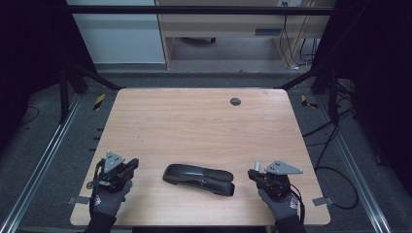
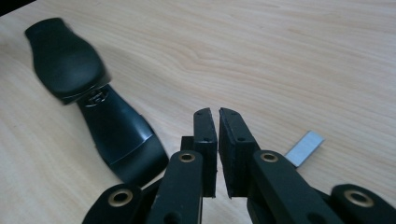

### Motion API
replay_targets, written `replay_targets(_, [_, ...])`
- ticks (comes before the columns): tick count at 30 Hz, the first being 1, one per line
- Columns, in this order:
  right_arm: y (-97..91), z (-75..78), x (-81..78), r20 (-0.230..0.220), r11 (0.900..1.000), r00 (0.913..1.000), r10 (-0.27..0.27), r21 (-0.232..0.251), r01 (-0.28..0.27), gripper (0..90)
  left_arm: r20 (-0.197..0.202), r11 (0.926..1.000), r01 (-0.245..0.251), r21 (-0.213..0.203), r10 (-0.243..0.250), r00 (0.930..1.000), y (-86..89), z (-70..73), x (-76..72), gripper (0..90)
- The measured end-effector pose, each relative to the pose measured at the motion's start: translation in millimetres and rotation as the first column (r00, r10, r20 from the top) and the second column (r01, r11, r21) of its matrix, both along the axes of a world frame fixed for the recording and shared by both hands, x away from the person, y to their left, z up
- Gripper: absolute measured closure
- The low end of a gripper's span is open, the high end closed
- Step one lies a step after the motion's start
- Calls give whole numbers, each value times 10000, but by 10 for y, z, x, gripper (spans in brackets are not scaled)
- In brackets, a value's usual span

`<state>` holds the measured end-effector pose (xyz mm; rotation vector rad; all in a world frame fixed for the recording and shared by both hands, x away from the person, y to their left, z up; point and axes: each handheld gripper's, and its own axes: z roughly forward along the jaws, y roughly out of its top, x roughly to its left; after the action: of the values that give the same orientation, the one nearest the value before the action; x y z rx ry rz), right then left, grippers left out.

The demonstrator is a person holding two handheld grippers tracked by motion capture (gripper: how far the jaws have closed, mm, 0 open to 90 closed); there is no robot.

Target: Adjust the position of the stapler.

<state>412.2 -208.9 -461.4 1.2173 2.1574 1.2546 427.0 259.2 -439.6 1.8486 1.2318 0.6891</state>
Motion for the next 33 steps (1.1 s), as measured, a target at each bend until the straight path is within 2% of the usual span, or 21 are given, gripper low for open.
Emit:
replay_targets(3, [-25, 1, 18, 28, 9999, 9999, -170, 3, 170, 860, 65, 10000, 65, -72, -65, 10000, -61, 8, 27, 897])
replay_targets(5, [-61, 3, 41, 81, 9993, 9993, -365, -17, 365, 861, 81, 9995, 300, 63, -301, 9995, -151, 25, 64, 899])
replay_targets(8, [-90, -1, 60, 144, 9987, 9986, -501, -56, 502, 858, 109, 9986, 530, 28, -530, 9985, -250, 55, 108, 900])
replay_targets(15, [-119, -8, 71, 148, 9982, 9981, -592, -7, 592, 835, 69, 9954, 945, 155, -946, 9955, -488, 63, 228, 900])
replay_targets(17, [-118, -25, 86, 138, 9982, 9981, -599, -38, 600, 826, -46, 9930, 1151, 272, -1150, 9934, -611, 42, 274, 900])
replay_targets(24, [-121, -18, 83, 261, 9981, 9978, -614, 1, 614, 802, -456, 9876, 1527, 374, -1510, 9875, -798, -57, 357, 900])
replay_targets(33, [-124, -23, 89, 282, 9980, 9976, -633, -42, 635, 784, -953, 9831, 1775, 441, -1727, 9803, -891, -167, 433, 900])
